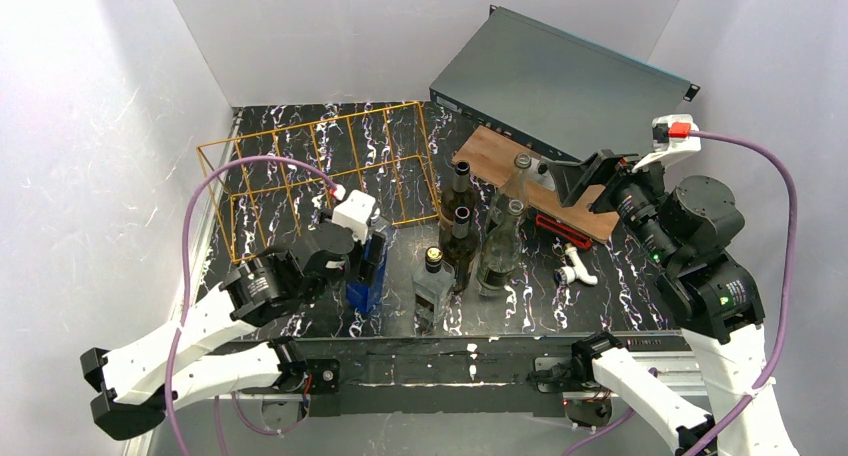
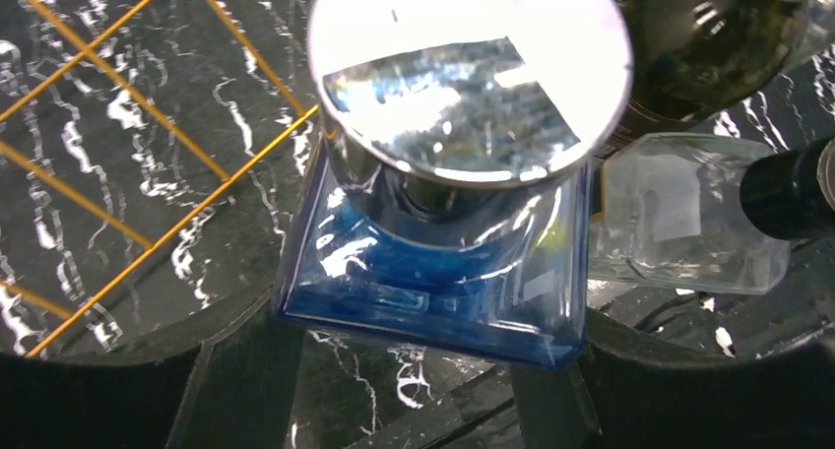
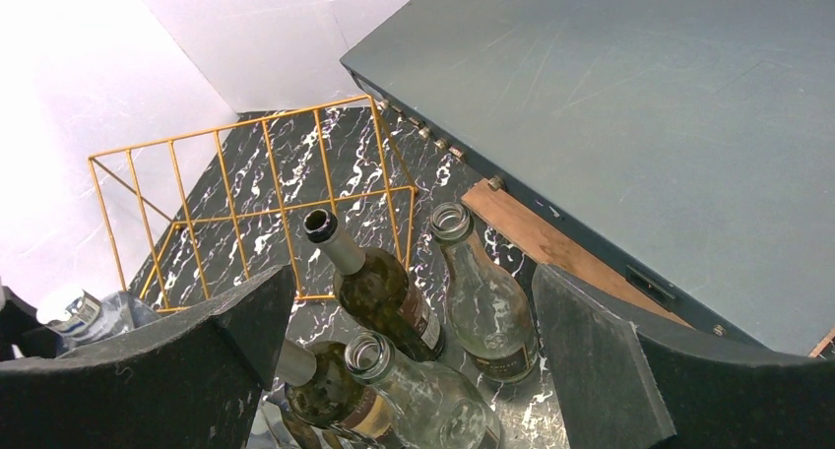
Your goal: Put the wine bottle on the wine rack
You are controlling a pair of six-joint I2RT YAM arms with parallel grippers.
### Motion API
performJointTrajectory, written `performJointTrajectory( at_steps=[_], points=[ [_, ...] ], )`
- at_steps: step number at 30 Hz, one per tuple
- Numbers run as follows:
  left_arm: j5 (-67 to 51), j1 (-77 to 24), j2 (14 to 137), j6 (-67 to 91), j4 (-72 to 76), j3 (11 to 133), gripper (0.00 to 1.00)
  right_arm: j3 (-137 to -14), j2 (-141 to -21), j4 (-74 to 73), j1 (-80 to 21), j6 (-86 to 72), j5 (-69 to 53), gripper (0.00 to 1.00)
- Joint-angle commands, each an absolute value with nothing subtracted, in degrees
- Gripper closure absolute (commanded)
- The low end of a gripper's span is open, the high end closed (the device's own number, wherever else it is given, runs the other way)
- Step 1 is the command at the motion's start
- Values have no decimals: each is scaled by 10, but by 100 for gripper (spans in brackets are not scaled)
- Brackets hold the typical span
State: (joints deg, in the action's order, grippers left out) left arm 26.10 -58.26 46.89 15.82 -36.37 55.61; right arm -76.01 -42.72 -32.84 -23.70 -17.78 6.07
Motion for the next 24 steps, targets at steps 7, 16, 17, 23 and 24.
performJointTrajectory(
  at_steps=[7, 16, 17, 23, 24],
  points=[
    [464, -556, 529, 171, -446, 727, 100, -766, -418, -307, -236, -170, 70, 0],
    [280, -305, 648, 138, -488, 850, 100, -775, -421, -315, -236, -174, 67, 0],
    [264, -282, 662, 135, -488, 862, 100, -775, -421, -315, -236, -175, 68, 0],
    [213, -173, 738, 144, -475, 895, 100, -784, -434, -314, -236, -179, 62, 0],
    [203, -157, 746, 145, -469, 897, 100, -786, -436, -316, -236, -179, 61, 0]
  ],
)
